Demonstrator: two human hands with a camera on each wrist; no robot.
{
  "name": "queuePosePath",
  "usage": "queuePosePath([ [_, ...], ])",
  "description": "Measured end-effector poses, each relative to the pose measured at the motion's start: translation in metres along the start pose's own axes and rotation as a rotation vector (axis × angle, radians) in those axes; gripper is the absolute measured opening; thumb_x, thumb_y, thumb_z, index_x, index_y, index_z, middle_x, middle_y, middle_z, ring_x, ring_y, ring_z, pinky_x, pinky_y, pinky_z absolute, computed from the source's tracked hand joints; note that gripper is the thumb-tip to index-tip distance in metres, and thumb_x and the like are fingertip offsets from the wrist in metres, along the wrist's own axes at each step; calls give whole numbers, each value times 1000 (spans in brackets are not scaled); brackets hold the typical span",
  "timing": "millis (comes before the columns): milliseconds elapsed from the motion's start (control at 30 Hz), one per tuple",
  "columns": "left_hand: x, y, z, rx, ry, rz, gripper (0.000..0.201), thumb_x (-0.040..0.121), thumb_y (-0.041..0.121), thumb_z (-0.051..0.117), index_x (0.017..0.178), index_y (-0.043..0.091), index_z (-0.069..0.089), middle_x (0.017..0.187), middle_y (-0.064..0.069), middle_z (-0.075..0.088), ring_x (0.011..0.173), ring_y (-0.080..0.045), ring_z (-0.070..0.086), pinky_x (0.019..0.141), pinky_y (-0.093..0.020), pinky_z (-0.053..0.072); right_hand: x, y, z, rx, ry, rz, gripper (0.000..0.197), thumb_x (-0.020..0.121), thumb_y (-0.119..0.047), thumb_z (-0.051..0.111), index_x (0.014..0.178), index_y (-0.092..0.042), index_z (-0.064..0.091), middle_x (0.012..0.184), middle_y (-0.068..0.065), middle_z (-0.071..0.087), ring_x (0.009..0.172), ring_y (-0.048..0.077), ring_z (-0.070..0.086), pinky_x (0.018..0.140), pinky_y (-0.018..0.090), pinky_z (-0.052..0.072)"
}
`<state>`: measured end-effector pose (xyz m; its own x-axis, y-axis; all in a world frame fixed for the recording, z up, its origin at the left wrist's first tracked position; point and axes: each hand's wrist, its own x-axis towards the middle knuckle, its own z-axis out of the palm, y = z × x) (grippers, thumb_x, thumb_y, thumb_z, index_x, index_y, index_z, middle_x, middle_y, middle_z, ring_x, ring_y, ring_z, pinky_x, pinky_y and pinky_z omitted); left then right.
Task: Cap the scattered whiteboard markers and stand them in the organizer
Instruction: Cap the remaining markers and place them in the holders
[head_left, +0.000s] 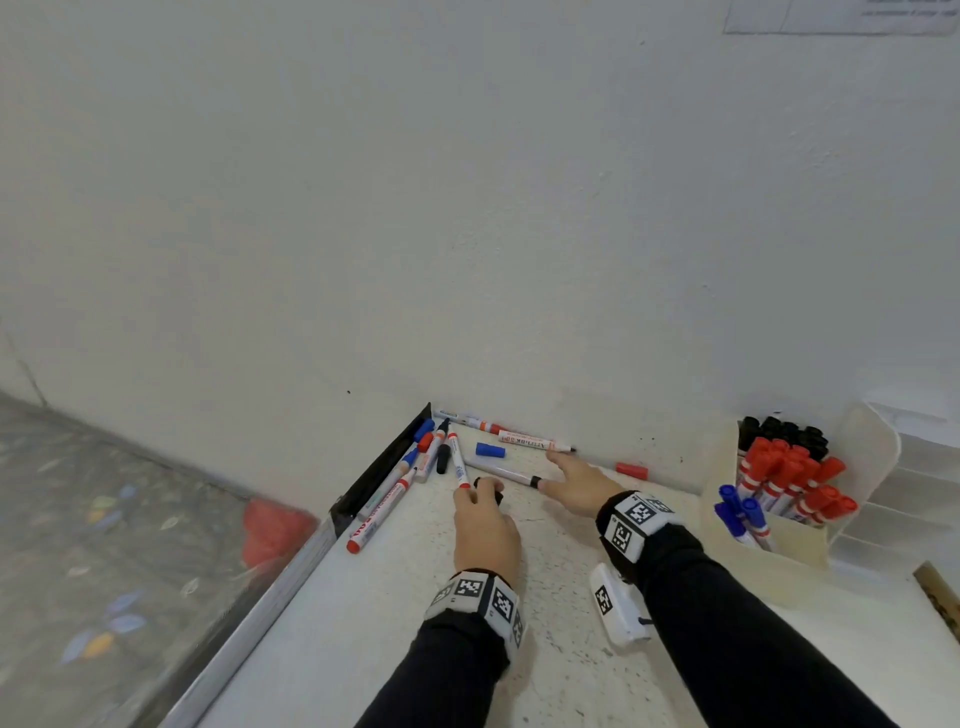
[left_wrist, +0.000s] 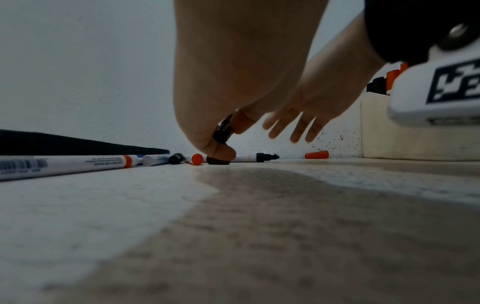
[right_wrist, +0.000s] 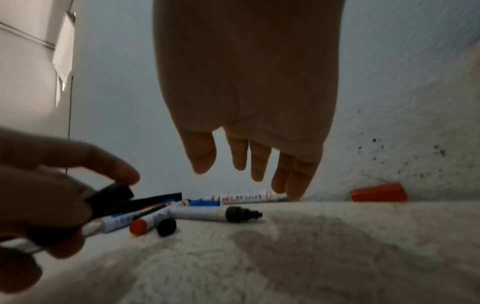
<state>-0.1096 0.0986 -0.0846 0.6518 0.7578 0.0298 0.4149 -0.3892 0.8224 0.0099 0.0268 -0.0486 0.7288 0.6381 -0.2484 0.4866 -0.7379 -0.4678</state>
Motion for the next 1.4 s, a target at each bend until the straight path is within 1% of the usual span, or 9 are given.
queuePosePath([
  [100,0,-2,0,7,4,-19,36,91,3,48,124,19,46,132,-5,34,108,-15,52,95,-23,45,11,-1,20,-94,-68,53,63,91,-34,48,146,-19,21,151,7,29,135,26,34,111,36,29],
  [200,1,-6,1,19,-8,-18,36,91,5,47,125,18,43,133,-6,33,110,-17,50,98,-27,46,15,-3,28,-139,6,57,43,90,-30,52,129,-15,43,129,8,51,113,24,52,89,31,42],
  [400,4,-6,-1,30,-39,-42,41,90,2,50,127,18,43,136,-7,34,119,-19,48,102,-29,44,9,1,23,-4,91,74,11,85,-20,55,95,-17,55,94,0,57,83,15,53,65,23,39],
  [667,3,-3,-3,9,-66,27,38,95,8,45,132,14,44,132,-5,50,121,-16,48,104,-24,36,-17,4,-18,581,380,-257,18,93,-13,50,109,-19,55,106,-1,61,98,15,57,82,21,40],
  [767,2,-3,-4,-26,-48,86,34,96,6,42,128,13,48,130,-5,50,118,-14,49,101,-20,36,-25,6,-21,222,310,-287,34,97,-13,40,130,-15,49,103,0,48,94,15,49,77,20,37],
  [900,-2,-2,-3,-44,-54,183,30,97,7,40,124,11,53,124,-5,55,113,-14,50,93,-14,34,-35,12,-11,-219,131,-278,35,97,-24,41,130,-30,50,108,-2,49,95,12,47,79,26,40],
  [1033,-7,-2,-2,-55,-178,317,31,94,3,44,120,10,59,119,-4,60,109,-13,54,91,-11,34,-43,14,-2,-139,104,-269,29,90,-27,55,118,-21,59,115,0,60,105,15,55,92,30,43],
  [1267,-6,-2,2,-201,-261,232,20,98,11,34,97,16,54,78,1,59,67,-8,49,59,-15,38,-54,24,-1,-147,46,-302,30,86,-39,59,116,-35,61,110,-7,65,100,11,55,89,32,44],
  [1400,-7,-2,4,-222,-315,236,20,99,12,30,95,17,50,70,7,50,61,-7,43,56,-19,33,-63,31,-1,-53,79,-240,30,81,-43,64,108,-30,57,98,-5,59,87,11,52,78,29,43],
])
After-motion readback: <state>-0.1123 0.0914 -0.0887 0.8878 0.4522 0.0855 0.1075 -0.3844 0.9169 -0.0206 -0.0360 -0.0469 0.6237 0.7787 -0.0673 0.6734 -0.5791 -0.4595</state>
